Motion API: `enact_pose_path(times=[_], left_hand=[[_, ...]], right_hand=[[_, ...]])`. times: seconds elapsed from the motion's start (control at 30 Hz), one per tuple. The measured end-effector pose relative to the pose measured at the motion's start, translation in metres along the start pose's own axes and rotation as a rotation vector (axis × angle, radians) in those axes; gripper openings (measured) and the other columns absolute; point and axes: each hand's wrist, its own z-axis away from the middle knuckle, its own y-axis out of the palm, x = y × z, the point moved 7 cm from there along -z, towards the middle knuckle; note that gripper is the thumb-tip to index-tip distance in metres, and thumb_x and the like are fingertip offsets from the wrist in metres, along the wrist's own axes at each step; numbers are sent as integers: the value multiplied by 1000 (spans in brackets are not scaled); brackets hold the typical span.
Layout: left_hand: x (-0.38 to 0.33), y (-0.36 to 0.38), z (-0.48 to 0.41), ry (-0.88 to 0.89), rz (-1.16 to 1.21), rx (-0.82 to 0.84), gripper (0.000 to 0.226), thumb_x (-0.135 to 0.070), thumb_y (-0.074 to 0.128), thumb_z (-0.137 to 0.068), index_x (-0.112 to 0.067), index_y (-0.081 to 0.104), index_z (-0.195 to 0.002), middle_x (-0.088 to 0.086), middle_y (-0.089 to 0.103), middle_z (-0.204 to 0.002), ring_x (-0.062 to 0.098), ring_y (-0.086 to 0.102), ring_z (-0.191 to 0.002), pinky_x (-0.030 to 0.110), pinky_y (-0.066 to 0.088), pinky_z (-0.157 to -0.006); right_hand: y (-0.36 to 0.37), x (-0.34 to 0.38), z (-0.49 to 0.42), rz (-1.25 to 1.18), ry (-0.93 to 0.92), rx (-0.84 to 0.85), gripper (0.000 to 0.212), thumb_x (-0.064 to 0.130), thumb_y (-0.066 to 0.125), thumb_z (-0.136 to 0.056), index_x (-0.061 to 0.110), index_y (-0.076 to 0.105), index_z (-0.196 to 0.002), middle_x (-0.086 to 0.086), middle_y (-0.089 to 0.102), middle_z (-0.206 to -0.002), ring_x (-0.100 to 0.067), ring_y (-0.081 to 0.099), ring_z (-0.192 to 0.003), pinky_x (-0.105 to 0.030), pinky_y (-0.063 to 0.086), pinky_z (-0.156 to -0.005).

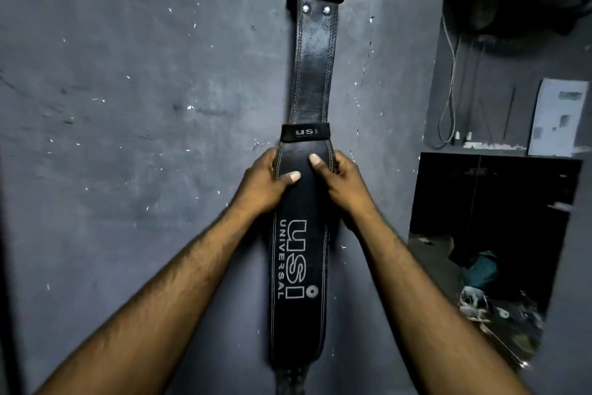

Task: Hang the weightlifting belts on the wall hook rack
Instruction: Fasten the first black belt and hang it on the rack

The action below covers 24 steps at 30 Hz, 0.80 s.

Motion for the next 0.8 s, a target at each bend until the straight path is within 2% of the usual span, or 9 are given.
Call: enact_pose_path(times=[0.07,0.17,0.27,0.37,0.47,0.57,0.67,0.73,0.8], left_hand=[[3,-1,4,-45,-117,-66,46,-30,77,-78,-23,62,-121,2,75,-113,21,71,-104,38,55,-97],[-4,-2,6,-63,-199,-179,37,-29,74,-83,-24,63,-118,1,76,-108,21,71,-97,33,56,-91],[6,3,13,-60,-156,-143,37,-37,71,-82,-27,60,-115,-2,75,-107,20,71,-97,38,57,-89],[32,15,29,-111,-97,-3,44,-26,73,-87,-25,56,-128,-1,72,-119,16,68,-104,38,55,-97],[45,17,38,-108,-153,-88,40,-27,74,-85,-28,59,-122,-6,74,-113,15,70,-99,38,57,-94],[42,14,37,-97,-213,-167,41,-34,73,-81,-29,60,-119,-7,75,-110,19,70,-99,39,57,-91],[46,16,46,-93,-252,-166,44,-35,76,-81,-24,56,-118,-3,73,-108,22,68,-97,37,56,-85],[61,27,61,-85,-364,-113,53,-31,78,-80,-18,50,-124,4,67,-119,28,64,-106,39,53,-87],[79,38,78,-129,-441,-95,50,-32,74,-84,-16,48,-124,7,66,-121,32,62,-110,42,53,-88]], right_hand=[[-3,4,-2,217,-61,-79,40,50,68,-84,13,67,-100,-6,76,-95,-29,71,-95,-50,57,-88],[-8,7,-1,385,-90,-176,36,46,65,-91,11,64,-96,-4,73,-86,-23,68,-85,-41,55,-82],[-12,-3,-1,398,-26,-122,37,48,67,-88,17,60,-105,-1,72,-98,-20,68,-93,-40,56,-87],[-12,-28,5,418,74,52,53,37,78,-78,25,46,-119,-1,68,-116,-21,66,-104,-41,56,-93],[-19,-46,13,475,84,33,50,34,79,-78,27,48,-117,0,69,-115,-24,67,-104,-44,54,-94],[-24,-40,16,577,26,-47,43,40,78,-79,27,52,-111,7,71,-99,-21,67,-93,-33,53,-86],[-29,-45,25,576,58,-87,46,45,80,-77,27,46,-103,10,63,-83,-13,59,-74,-25,46,-66],[-27,-68,40,601,157,-26,54,45,82,-75,25,43,-106,4,65,-94,-17,62,-80,-27,47,-69],[-23,-90,55,669,189,24,54,42,83,-74,22,52,-113,1,71,-110,-22,67,-97,-29,51,-80]])
